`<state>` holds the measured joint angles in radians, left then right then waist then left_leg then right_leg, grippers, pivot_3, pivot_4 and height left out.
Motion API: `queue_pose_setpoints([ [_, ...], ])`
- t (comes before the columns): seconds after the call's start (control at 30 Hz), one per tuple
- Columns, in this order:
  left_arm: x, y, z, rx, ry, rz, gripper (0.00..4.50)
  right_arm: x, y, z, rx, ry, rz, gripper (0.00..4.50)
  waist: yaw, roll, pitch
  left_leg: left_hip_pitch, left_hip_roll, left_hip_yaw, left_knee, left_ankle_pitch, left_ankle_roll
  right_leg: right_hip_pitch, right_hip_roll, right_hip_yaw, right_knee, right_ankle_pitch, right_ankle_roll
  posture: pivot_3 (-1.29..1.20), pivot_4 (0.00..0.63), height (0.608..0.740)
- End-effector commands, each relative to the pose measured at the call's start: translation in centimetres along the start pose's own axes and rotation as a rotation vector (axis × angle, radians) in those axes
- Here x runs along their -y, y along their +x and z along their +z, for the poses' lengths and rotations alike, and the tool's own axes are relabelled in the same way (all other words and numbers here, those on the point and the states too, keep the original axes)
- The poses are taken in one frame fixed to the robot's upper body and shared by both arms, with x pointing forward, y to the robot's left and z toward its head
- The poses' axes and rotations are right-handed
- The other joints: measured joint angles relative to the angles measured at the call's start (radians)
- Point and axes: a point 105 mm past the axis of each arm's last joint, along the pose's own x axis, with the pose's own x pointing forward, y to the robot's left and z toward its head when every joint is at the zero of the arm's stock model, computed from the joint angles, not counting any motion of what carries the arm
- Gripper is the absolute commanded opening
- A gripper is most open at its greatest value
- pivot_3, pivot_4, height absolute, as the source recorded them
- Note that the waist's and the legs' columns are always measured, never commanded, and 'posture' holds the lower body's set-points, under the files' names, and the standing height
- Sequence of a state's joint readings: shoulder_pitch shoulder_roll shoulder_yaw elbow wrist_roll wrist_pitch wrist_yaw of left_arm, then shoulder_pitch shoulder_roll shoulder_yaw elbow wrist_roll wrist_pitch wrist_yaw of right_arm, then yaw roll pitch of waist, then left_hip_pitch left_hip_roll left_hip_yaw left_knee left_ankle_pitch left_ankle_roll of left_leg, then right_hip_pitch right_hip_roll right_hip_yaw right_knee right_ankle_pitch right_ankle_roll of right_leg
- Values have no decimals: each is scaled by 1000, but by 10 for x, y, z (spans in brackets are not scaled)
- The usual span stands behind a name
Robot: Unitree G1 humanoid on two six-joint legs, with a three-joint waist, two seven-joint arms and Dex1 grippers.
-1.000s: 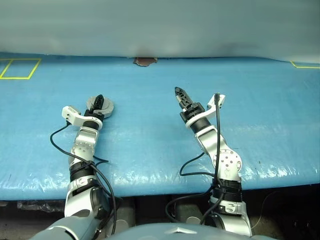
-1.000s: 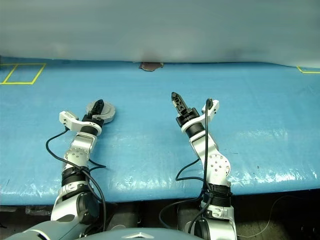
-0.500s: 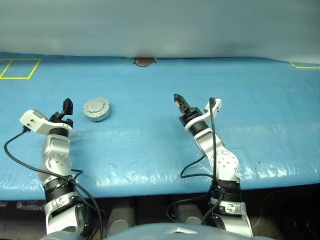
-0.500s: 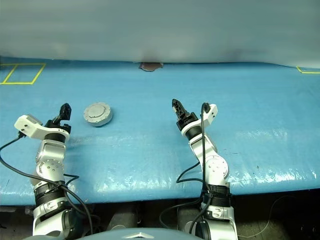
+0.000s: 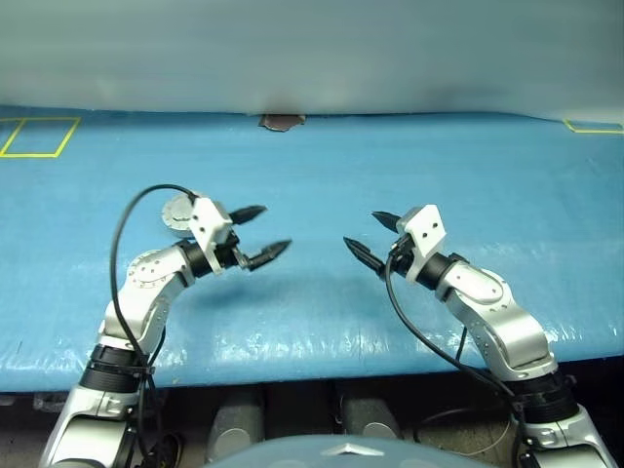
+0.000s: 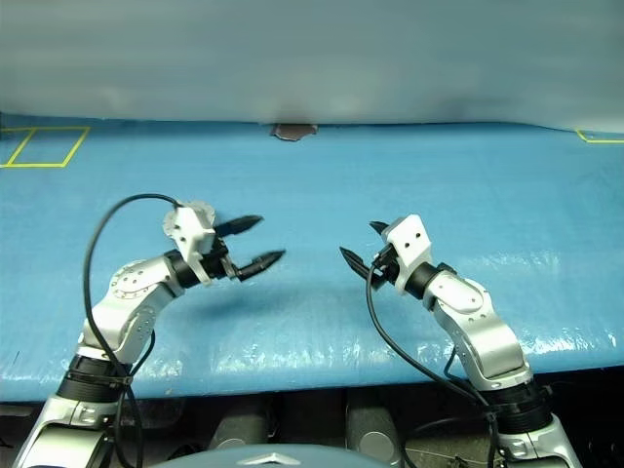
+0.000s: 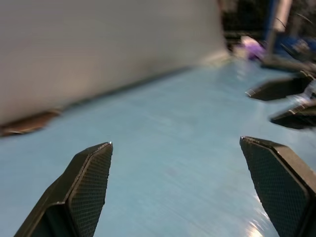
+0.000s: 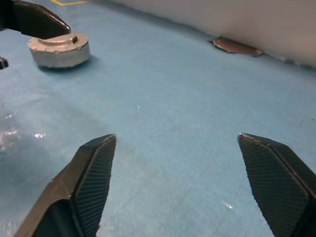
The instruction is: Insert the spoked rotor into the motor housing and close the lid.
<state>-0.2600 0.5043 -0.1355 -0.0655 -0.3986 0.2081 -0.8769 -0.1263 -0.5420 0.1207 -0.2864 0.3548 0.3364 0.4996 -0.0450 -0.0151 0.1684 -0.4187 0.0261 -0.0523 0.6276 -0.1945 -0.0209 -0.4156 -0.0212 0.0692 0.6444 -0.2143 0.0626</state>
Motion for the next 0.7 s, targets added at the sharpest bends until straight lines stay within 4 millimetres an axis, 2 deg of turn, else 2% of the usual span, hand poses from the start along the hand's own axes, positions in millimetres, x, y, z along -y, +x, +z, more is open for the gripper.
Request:
queue_pose_setpoints([
  [0.03, -1, 2, -4, -55, 66, -48, 4500, 2, -3, 5, 1, -48, -6, 4453, -1, 0, 0, 1, 0, 0, 0, 0, 0, 0, 0, 0, 1, 0, 0, 0, 150, 740],
  [0.17, -1, 3, -10, -83, 83, -63, 4500, -2, -1, -2, -25, -52, -1, 4453, 2, 0, 0, 2, 0, 1, 1, 0, 0, 2, 0, 1, 0, 0, 0, 0, 150, 740],
  [0.47, -3, 3, -6, -61, 89, -35, 4500, 0, 6, -2, -24, -58, -23, 4453, 9, 0, 0, 2, 0, 1, 1, 0, 0, 2, -1, 1, 0, 1, 1, 0, 150, 740],
  [0.7, 0, 3, -6, -56, 82, -21, 4500, -6, 12, -4, -23, -51, -6, 4453, 8, 0, 0, 2, 0, 1, 1, 0, 0, 2, 0, 1, 0, 1, 1, 0, 150, 740],
])
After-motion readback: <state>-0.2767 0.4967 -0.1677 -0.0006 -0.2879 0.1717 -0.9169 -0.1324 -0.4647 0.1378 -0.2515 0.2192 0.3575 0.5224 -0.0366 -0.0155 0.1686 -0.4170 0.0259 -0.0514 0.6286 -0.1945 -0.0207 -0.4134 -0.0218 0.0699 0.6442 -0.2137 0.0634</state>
